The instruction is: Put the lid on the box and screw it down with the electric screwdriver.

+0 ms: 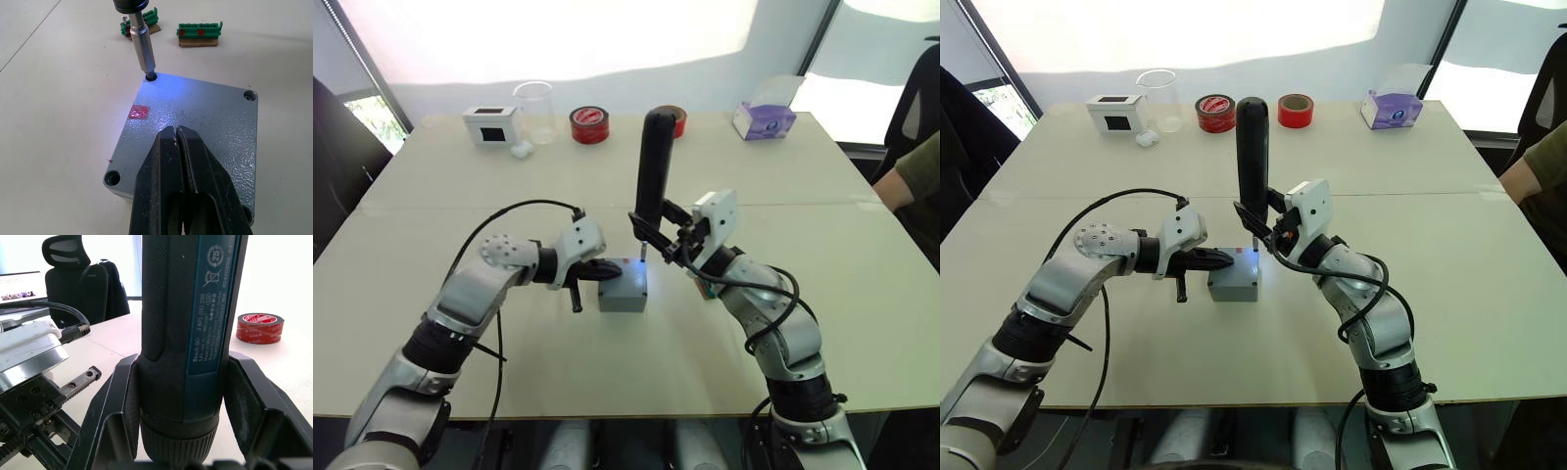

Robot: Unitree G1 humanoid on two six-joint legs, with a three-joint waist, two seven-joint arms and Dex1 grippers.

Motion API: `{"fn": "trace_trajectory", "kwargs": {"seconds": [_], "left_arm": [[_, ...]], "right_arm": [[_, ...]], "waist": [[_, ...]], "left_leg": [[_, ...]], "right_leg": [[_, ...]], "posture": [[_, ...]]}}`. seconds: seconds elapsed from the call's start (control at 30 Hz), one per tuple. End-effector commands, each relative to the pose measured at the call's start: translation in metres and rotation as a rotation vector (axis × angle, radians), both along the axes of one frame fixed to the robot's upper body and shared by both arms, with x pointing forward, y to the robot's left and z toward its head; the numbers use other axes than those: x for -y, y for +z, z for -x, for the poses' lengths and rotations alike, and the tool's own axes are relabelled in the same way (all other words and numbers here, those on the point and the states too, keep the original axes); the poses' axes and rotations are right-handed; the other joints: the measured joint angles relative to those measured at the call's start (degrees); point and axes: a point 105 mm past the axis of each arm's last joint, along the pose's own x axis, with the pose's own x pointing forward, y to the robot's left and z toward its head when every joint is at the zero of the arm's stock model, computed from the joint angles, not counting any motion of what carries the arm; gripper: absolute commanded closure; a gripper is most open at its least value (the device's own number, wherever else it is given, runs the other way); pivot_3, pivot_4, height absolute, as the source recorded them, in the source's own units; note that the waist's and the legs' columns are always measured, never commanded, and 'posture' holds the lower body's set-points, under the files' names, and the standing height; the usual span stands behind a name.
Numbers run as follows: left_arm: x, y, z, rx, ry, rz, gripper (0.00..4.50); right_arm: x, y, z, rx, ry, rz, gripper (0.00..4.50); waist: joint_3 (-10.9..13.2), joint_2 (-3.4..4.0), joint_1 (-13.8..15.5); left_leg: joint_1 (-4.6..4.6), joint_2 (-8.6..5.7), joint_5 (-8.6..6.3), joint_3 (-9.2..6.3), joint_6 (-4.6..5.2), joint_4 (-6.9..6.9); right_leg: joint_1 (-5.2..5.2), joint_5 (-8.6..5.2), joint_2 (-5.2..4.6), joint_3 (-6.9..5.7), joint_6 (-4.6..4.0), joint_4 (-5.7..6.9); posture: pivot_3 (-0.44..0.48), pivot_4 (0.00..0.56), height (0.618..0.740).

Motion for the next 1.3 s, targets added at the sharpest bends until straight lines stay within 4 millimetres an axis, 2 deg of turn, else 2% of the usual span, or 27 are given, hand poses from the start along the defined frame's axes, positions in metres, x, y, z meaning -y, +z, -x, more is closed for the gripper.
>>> {"fn": "trace_trajectory", "kwargs": {"seconds": [0.03,0.2,0.33,0.53,0.6,0.7,0.8,0.87,0.97,1.0,1.07,1.2,1.3], "left_arm": [[-0.001,-0.002,0.002,0.01,-0.006,-0.016,4.5],[0.0,-0.003,0.002,0.009,-0.008,-0.019,4.5],[0.0,-0.004,0.003,0.004,-0.011,-0.018,4.5],[-0.003,-0.006,0.001,-0.003,-0.004,-0.019,4.5],[-0.004,-0.005,0.0,-0.007,0.004,-0.007,4.5],[-0.008,0.014,-0.011,0.0,0.061,0.12,4.5],[-0.008,0.044,-0.023,0.069,0.127,0.288,4.5],[-0.006,0.056,-0.019,0.027,0.091,0.345,4.5],[-0.002,0.063,-0.005,-0.102,0.003,0.391,4.5],[-0.001,0.06,0.002,-0.125,-0.029,0.36,4.5],[0.0,0.052,0.011,-0.139,-0.071,0.288,4.5],[0.006,0.046,0.021,-0.132,-0.126,0.225,4.5],[0.023,0.045,0.034,-0.084,-0.225,0.179,4.5]], "right_arm": [[-0.009,-0.033,0.002,-0.135,0.036,0.04,2.68],[-0.008,-0.032,0.002,-0.13,0.035,0.036,2.68],[-0.007,-0.019,0.002,-0.086,0.035,0.018,2.68],[0.0,0.068,0.013,0.118,0.082,-0.102,2.68],[0.004,0.085,0.014,0.132,0.084,-0.125,2.68],[0.031,0.134,0.007,0.132,0.036,-0.249,2.68],[0.056,0.158,-0.002,0.085,-0.016,-0.292,2.68],[0.073,0.153,-0.014,-0.06,-0.046,-0.279,2.68],[0.111,0.12,-0.029,-0.289,-0.185,-0.121,2.68],[0.132,0.105,-0.031,-0.368,-0.258,-0.057,2.68],[0.162,0.077,-0.028,-0.54,-0.344,0.029,2.68],[0.189,0.048,-0.015,-0.757,-0.384,0.064,2.68],[0.212,0.005,0.007,-0.971,-0.422,0.158,2.68]], "waist": [[0.0,0.0,0.0],[0.0,0.0,0.0],[0.0,0.0,0.0],[0.1,0.05,0.0],[0.1,0.05,0.1],[0.1,0.06,0.2],[0.2,0.08,0.4],[0.2,0.04,0.4],[0.2,0.04,0.3],[0.2,0.04,0.2],[0.2,0.07,0.3],[0.4,0.3,-0.2],[0.4,0.31,-0.1]], "left_leg": [[0.0,0.0,0.0,0.0,0.0,0.0],[0.0,0.0,0.0,0.0,0.0,-0.02],[0.0,0.0,0.0,0.0,0.0,-0.03],[-0.02,0.0,0.0,0.01,0.0,-0.05],[-0.09,0.0,0.0,0.01,-0.01,-0.06],[-0.18,-0.01,0.0,0.03,-0.01,-0.15],[-0.46,-0.03,0.01,-0.02,-0.03,-0.12],[-0.69,-0.03,0.02,-0.06,-0.03,-0.07],[-0.84,-0.04,0.02,-0.07,-0.03,-0.02],[-0.86,-0.05,0.01,-0.06,-0.03,-0.02],[-0.94,-0.07,0.0,-0.06,0.01,-0.03],[-1.06,-0.1,-0.03,0.12,0.08,-0.08],[-1.07,-0.04,-0.04,0.22,0.1,-0.09]], "right_leg": [[0.0,0.0,0.0,0.0,0.0,0.0],[0.0,0.0,-0.01,0.0,0.0,-0.02],[0.0,0.0,-0.01,0.0,0.0,-0.03],[-0.05,0.0,-0.04,0.0,0.0,-0.04],[-0.15,0.0,-0.06,0.0,0.0,-0.02],[-0.29,0.0,-0.11,0.01,0.0,-0.03],[-0.57,0.01,-0.15,-0.05,0.0,0.03],[-0.69,0.01,-0.17,-0.11,-0.01,0.01],[-0.76,0.01,-0.2,-0.14,-0.01,-0.02],[-0.75,0.01,-0.24,-0.14,-0.01,-0.04],[-0.78,0.01,-0.37,-0.16,-0.02,-0.1],[-0.92,0.01,-0.36,-0.1,-0.01,-0.21],[-0.99,0.02,-0.24,0.01,0.01,-0.18]], "posture": [[0.0,0.15,0.74],[0.0,0.15,0.74],[0.0,0.15,0.74],[0.0,0.15,0.74],[0.0,0.15,0.74],[0.0,0.15,0.74],[0.0,0.15,0.74],[0.0,0.15,0.74],[0.0,0.15,0.74],[0.0,0.15,0.74],[0.0,0.15,0.74],[0.0,0.15,0.74],[0.0,0.15,0.74]]}}
